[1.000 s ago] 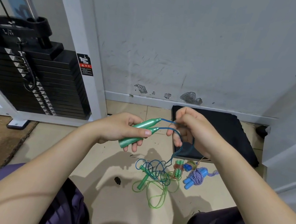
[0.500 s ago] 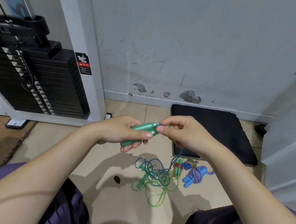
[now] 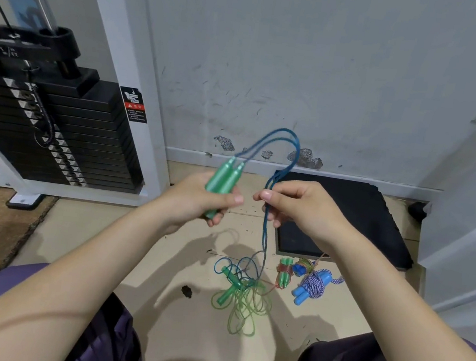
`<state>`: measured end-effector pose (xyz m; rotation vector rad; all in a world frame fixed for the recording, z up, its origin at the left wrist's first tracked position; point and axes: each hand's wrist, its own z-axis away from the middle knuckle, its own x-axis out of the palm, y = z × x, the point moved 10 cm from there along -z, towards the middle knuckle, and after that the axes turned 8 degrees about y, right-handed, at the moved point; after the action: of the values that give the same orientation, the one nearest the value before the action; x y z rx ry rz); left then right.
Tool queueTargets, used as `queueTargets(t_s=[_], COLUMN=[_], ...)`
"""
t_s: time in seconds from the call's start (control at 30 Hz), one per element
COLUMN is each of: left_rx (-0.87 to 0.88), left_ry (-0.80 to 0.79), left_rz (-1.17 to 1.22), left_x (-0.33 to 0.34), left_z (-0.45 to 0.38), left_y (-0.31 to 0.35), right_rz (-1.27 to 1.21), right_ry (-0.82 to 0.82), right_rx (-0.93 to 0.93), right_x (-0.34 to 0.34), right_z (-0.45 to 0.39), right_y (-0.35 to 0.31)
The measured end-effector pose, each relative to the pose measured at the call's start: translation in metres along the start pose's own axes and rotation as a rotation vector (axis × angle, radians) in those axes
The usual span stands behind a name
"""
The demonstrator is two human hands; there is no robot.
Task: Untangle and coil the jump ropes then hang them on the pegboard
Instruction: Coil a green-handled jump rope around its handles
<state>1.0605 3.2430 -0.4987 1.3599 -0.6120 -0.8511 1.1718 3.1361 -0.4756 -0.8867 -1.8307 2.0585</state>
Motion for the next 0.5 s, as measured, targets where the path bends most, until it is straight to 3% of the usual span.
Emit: queueTargets(t_s=[0.1, 0.17, 0.37, 0.5], left_rx=[-0.05, -0.068, -0.078, -0.087], left_ry=[-0.195, -0.243, -0.085, -0.097], left_rz=[-0.035, -0.075, -0.089, -0.153], left_x=[0.029, 0.038, 0.023, 0.025], left_z=[0.011, 0.015, 0.005, 0.006], left_y=[-0.003, -0.005, -0.007, -0.011], right_rz=[-0.264, -0.448, -0.628, -0.654], right_ry=[0.016, 0.047, 0.141, 0.186], right_rx=[0.023, 0.045, 0.087, 0.126], right_x=[0.007, 0.005, -0.006, -0.014], right_z=[0.0, -0.002, -0.004, -0.008], right_y=[-0.009, -0.013, -0.01, -0.003])
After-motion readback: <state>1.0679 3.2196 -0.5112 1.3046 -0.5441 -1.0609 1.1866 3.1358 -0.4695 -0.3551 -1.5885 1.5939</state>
